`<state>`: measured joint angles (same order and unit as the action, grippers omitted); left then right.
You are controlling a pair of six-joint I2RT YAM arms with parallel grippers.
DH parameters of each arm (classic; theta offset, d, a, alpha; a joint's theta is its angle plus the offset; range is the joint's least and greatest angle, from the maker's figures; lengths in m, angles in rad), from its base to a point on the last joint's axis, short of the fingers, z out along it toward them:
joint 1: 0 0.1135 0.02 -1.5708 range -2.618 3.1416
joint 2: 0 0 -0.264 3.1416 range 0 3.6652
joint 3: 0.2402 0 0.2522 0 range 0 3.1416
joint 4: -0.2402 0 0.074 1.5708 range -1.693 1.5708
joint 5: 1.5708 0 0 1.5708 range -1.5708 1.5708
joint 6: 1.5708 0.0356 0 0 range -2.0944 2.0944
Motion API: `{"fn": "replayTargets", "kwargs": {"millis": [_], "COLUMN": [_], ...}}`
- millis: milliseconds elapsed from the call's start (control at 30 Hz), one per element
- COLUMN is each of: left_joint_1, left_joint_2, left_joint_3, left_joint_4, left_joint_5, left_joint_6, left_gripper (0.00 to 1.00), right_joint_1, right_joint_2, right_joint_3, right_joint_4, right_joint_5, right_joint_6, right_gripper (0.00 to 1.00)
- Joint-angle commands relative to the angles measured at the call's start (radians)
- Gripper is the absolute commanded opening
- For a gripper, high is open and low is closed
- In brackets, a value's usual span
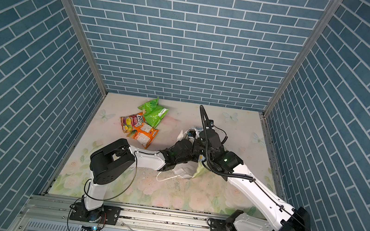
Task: Take the snacks out of the paper bag
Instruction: Pick up the snack from the paper bag.
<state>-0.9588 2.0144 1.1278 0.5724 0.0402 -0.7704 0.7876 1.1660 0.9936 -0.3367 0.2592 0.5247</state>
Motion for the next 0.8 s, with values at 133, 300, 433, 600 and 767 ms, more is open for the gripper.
{"fn": "replayTargets", "kwargs": {"millis": [133, 300, 433, 600, 767], "left_joint_1": [0.013, 0.029, 0.029, 0.032, 0.031], "left_joint_2": [0.043, 0.057, 0.044, 0.047, 0.062], "left_joint_3": [0.053, 0.047, 0.036, 0.018, 0.037], "left_joint_4": [-0.033, 0.012, 0.041, 0.165, 0.205], "left_joint_5": [-0.032, 0.006, 0.019, 0.060, 0.063], "left_joint_6": [0.004, -0.034, -0.060, -0.143, -0.197], "left_gripper": [0.50, 0.53, 0.60, 0.72, 0.83], "right_joint_1": [-0.005, -0.010, -0.011, -0.013, -0.014], "right_joint_2": [-0.066, -0.068, -0.054, -0.041, -0.046], "right_joint_3": [-0.019, -0.025, -0.024, -0.018, -0.016], "right_joint_4": [0.062, 0.054, 0.058, 0.062, 0.058], "right_joint_5": [-0.017, -0.019, -0.026, -0.047, -0.051], "right_joint_6": [0.075, 0.081, 0.083, 0.081, 0.081], "right_gripper": [0.00, 0.00, 0.00, 0.00, 0.00]}}
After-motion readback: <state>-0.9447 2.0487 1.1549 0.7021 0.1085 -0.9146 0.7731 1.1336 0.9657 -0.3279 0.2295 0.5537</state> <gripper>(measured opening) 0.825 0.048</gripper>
